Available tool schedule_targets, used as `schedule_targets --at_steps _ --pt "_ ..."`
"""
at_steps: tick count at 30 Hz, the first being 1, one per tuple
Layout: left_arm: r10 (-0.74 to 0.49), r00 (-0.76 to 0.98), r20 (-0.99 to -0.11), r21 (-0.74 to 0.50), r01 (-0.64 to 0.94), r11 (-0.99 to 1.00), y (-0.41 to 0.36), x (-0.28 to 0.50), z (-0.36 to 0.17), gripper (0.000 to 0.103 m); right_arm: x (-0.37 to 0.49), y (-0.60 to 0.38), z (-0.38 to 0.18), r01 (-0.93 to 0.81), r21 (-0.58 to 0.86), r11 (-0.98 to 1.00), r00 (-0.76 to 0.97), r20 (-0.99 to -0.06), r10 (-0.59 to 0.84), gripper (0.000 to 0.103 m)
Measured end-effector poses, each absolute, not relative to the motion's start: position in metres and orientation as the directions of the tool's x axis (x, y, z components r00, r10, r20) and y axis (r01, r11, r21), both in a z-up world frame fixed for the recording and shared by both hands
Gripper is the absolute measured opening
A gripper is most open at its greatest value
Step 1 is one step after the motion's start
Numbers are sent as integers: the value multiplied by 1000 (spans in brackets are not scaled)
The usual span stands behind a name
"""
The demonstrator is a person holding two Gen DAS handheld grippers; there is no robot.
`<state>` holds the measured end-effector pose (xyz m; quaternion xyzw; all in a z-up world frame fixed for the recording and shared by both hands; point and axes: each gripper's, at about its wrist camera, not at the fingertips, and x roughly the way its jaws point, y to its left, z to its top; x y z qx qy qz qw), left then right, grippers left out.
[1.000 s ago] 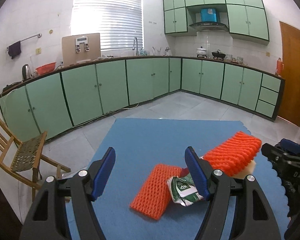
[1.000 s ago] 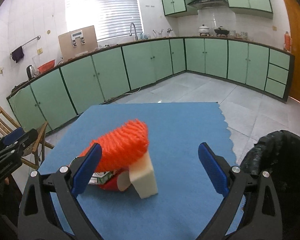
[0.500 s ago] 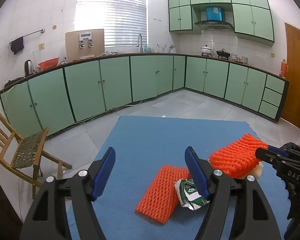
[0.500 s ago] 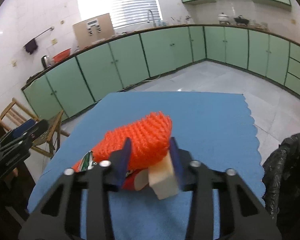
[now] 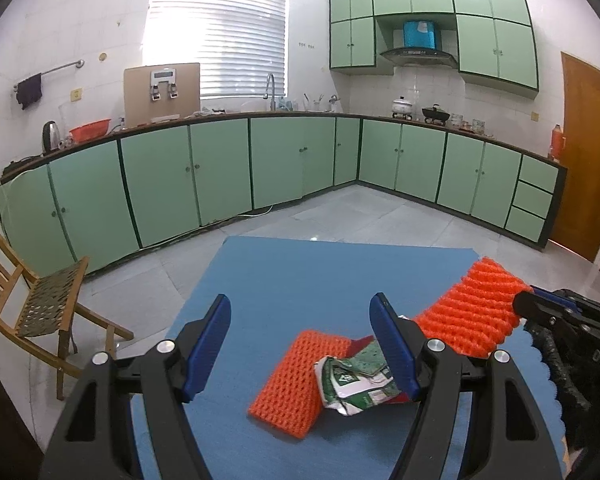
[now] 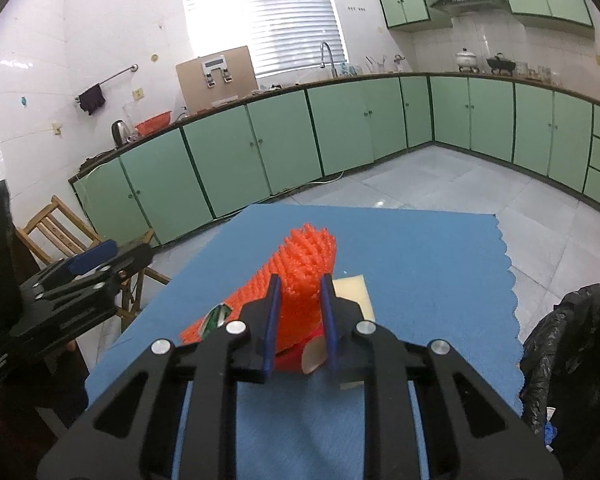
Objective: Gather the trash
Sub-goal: 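Grasp the orange bristle scrubber with the right gripper while the left gripper approaches the yellow sponge, then grasp the yellow sponge with the left gripper and lift it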
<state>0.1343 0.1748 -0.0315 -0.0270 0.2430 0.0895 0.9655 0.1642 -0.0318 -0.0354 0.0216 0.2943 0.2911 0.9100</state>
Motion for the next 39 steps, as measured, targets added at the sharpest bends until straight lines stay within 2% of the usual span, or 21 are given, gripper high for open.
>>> schedule_targets --at_steps 10,24,39 --pt "104 866 -489 -20 -130 991 144 126 -41 71 121 -70 -39 -488 197 850 673 -535 510 18" --pt "-34 854 -519 -43 14 999 61 139 -66 70 121 -154 -72 -307 187 933 726 -589 356 18" --pt "24 816 -577 0 -29 1000 14 200 -101 70 142 -176 -105 -274 201 941 706 -622 338 18"
